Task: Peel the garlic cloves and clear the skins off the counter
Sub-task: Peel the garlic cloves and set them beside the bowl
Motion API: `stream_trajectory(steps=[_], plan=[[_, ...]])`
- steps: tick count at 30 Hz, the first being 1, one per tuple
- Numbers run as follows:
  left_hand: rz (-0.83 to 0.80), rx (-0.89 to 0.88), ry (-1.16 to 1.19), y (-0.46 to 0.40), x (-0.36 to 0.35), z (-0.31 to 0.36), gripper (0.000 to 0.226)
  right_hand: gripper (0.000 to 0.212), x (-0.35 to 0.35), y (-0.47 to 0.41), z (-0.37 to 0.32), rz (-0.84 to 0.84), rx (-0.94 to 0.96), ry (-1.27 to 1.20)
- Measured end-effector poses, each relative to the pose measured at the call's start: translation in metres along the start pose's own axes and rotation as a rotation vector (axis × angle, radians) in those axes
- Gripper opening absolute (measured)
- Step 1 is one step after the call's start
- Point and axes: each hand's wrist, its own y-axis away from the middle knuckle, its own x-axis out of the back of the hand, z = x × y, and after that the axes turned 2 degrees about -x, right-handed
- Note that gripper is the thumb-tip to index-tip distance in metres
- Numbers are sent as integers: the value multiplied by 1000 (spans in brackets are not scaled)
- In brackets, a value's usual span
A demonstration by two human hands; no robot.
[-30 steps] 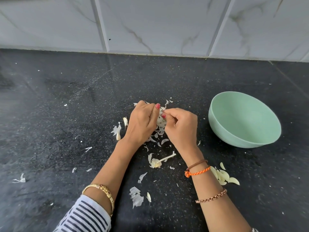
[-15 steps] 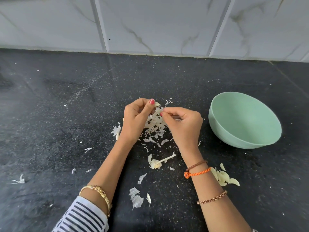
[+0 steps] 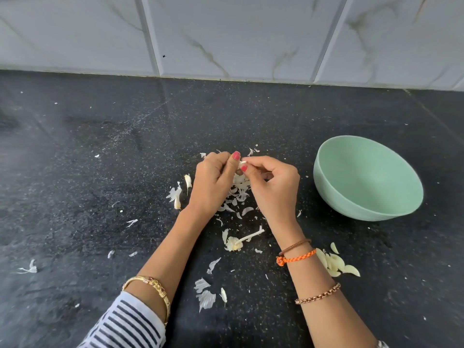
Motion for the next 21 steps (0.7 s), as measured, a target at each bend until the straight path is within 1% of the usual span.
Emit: stream_trajectory(steps=[2, 4, 8, 11, 14, 16, 17, 19, 21], plan=[[-19, -8, 11, 0, 0, 0, 37, 8, 1, -1, 0, -19, -30, -52], [-32, 22, 72, 1, -1, -1, 36, 9, 2, -2, -2, -53, -89, -140], [-32, 132, 285, 0, -2, 6, 41, 13, 6, -2, -8, -96, -199, -324], [-11, 224, 451, 1, -5, 12, 47, 17, 7, -2, -12, -113, -278, -398], [22, 312, 578, -1, -5, 11, 55, 20, 8, -5, -13, -92, -436, -528], [79, 301, 570, -4, 2, 9, 57, 18, 11, -8, -12, -36, -526, -593], [114, 275, 524, -5, 6, 8, 51, 16, 12, -9, -11, -13, -552, -591], [164, 233, 443, -5, 10, 9, 32, 11, 11, -8, -10, 7, -593, -565], [152, 211, 423, -4, 9, 10, 15, 9, 10, -7, -11, -1, -606, -551]])
